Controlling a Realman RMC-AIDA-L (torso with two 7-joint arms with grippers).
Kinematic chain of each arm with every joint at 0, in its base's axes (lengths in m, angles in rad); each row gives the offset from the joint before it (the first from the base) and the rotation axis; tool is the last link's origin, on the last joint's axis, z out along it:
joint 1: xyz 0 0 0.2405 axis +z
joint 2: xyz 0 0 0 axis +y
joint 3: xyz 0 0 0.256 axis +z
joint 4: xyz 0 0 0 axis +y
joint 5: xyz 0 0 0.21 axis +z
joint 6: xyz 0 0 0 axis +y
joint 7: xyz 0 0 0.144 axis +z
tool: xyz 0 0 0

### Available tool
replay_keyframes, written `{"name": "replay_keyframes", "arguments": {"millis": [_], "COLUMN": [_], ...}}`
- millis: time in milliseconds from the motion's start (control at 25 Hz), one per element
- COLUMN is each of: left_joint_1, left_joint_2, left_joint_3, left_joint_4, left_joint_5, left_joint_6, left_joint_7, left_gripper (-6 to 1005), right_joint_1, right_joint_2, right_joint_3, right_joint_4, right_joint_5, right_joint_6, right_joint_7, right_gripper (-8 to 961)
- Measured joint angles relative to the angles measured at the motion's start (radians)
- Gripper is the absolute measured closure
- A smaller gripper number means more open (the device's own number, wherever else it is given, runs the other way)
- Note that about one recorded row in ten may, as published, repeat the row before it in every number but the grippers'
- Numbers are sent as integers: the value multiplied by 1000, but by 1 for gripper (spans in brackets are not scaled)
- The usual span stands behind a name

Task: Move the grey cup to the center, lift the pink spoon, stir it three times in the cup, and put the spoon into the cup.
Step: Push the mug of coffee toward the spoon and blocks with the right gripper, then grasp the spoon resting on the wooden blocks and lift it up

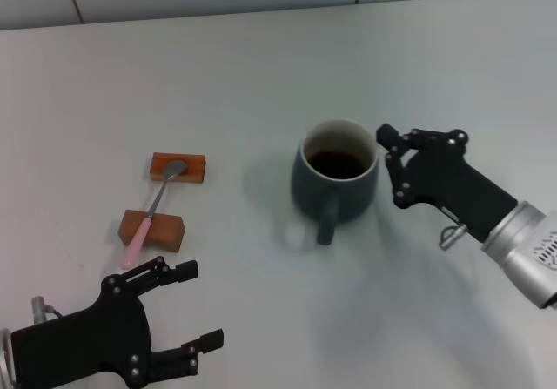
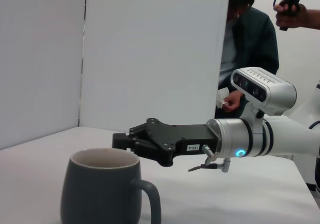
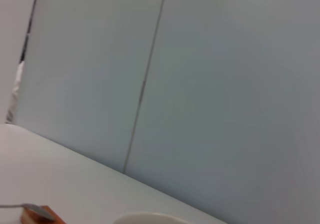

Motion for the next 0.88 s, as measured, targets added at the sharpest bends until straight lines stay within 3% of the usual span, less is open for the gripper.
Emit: {"name": "replay_keyframes", "arguments": {"millis": [640,880], "left_joint_1": [-4,0], "left_joint_2": [0,1], "left_joint_3": [-1,-1], "left_joint_4": [-1,3], "left_joint_5": [0,0], "left_joint_6": [4,8], "left_joint_7": [0,0], "left_gripper": [152,153], "right_joint_1": [44,-60], "right_joint_2": [0,-1], "right_joint_3": [178,324], "right_joint_4": [10,-10], "right_joint_5": [-241,-243], "right_joint_6": [45,-137], "right_joint_7": [12,1], "right_gripper": [955,955]}}
